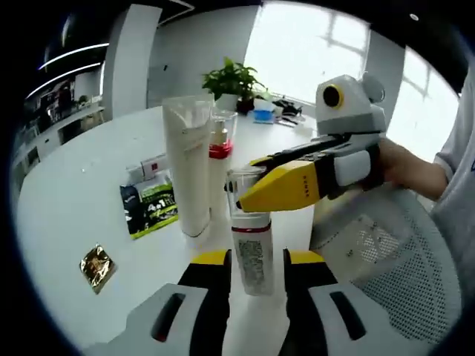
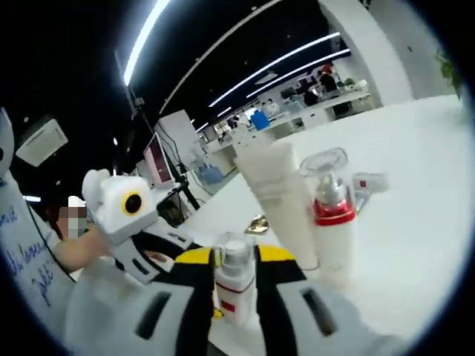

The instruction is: Arrange the skincare products in the storage area until every visible bottle or jar stands upright without overlapping.

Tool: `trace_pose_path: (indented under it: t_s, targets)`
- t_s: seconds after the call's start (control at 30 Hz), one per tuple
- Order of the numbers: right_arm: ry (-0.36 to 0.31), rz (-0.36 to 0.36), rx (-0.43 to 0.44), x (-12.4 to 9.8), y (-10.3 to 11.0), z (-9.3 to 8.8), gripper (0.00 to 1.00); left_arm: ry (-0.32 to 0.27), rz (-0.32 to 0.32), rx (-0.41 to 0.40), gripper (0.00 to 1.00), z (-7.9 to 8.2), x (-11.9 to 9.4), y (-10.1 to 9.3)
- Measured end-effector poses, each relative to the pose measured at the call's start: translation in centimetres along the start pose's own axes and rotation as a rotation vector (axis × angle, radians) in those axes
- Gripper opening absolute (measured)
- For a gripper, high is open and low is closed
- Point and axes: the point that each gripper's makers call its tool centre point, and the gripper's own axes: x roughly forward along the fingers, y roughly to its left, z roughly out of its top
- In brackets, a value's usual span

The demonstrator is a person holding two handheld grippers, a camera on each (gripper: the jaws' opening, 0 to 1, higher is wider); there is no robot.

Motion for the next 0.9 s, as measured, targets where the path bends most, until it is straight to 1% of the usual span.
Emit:
trace_pose_path:
  t_s: [0.07, 0.17, 0.27, 0.33, 0.43, 0.53, 0.6, 0.73, 0.77, 0.8, 0.83, 0.9]
  targets:
    - [0.006, 0.0, -0.029, 0.0, 0.0, -0.1, 0.2, 0.011, 0.009, 0.01, 0.26, 0.0, 0.4, 0.3]
    - [0.004, 0.009, -0.029, 0.1, 0.0, -0.1, 0.2, 0.018, 0.013, 0.018, 0.24, 0.1, 1.0, 0.7]
    - [0.007, 0.011, -0.049, 0.1, 0.0, -0.1, 0.2, 0.016, 0.006, 0.014, 0.22, 0.3, 1.5, 0.7]
    - [0.012, 0.011, -0.065, 0.0, -0.1, -0.1, 0.2, 0.016, 0.02, 0.009, 0.22, 0.3, 1.7, 1.0]
    - [0.025, 0.01, -0.09, 0.0, -0.1, -0.3, 0.2, 0.025, 0.014, 0.017, 0.22, 0.3, 2.0, 1.0]
    - [0.032, 0.007, -0.118, 0.1, -0.2, -0.3, 0.2, 0.03, 0.005, 0.027, 0.18, 0.2, 2.3, 0.8]
    - [0.042, 0.003, -0.131, 0.1, -0.3, -0.4, 0.2, 0.032, 0.003, 0.033, 0.18, 0.2, 2.5, 0.8]
    - [0.06, -0.005, -0.169, 0.0, -0.5, -0.6, 0.2, 0.034, 0.007, 0.07, 0.17, 0.1, 3.0, 0.9]
    - [0.067, -0.009, -0.188, -0.1, -0.6, -0.7, 0.2, 0.034, 0.015, 0.09, 0.17, 0.1, 3.1, 1.0]
    - [0.072, -0.014, -0.195, -0.1, -0.7, -0.7, 0.2, 0.032, 0.032, 0.133, 0.17, 0.1, 3.3, 1.3]
    - [0.082, -0.019, -0.208, -0.1, -0.9, -0.9, 0.2, 0.033, 0.042, 0.159, 0.17, 0.1, 3.4, 1.4]
    - [0.089, -0.026, -0.221, -0.1, -1.1, -1.0, 0.2, 0.03, 0.057, 0.192, 0.17, 0.0, 3.6, 1.5]
